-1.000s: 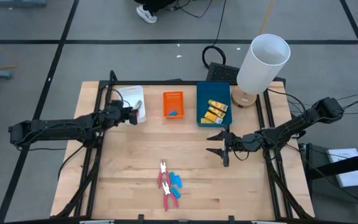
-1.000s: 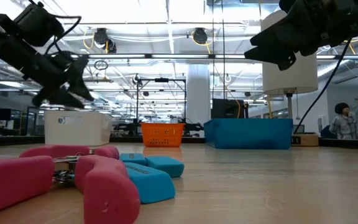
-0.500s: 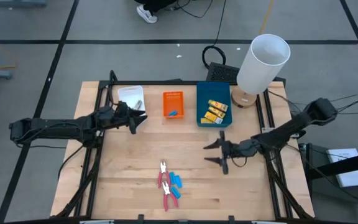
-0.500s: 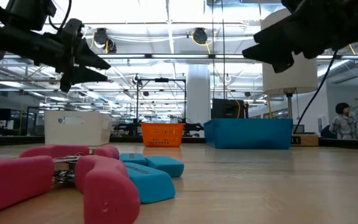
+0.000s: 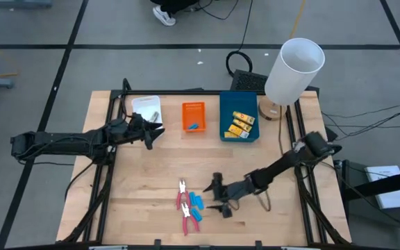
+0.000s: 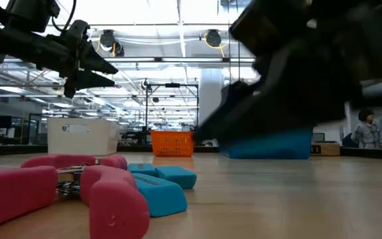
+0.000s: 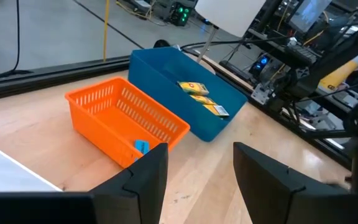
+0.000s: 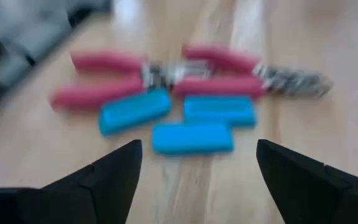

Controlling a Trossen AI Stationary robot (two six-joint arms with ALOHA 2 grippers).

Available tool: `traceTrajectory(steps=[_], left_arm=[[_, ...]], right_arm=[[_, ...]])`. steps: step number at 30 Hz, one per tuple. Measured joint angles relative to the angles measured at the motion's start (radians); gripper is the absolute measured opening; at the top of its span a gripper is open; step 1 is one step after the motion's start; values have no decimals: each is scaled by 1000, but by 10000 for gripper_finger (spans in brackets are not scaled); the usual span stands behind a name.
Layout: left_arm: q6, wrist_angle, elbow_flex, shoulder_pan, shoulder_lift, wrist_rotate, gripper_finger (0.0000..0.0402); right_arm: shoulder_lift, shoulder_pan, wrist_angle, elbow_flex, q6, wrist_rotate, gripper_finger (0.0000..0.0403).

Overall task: Pick & Place School Supplies
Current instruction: Put the eraser into the orange bin

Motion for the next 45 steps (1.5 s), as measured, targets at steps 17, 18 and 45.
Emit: traceTrajectory(steps=[17,18,45], left_arm=[[0,0,0,0,0,-2,184],[0,0,0,0,0,-2,184],[4,1,0,0,0,-1,184]], right_arm=[[105,-29,-109,120,7,-55,309],[105,-31,-109,120,10,-57,309],[105,-36,-50,119,-20,-69,270]])
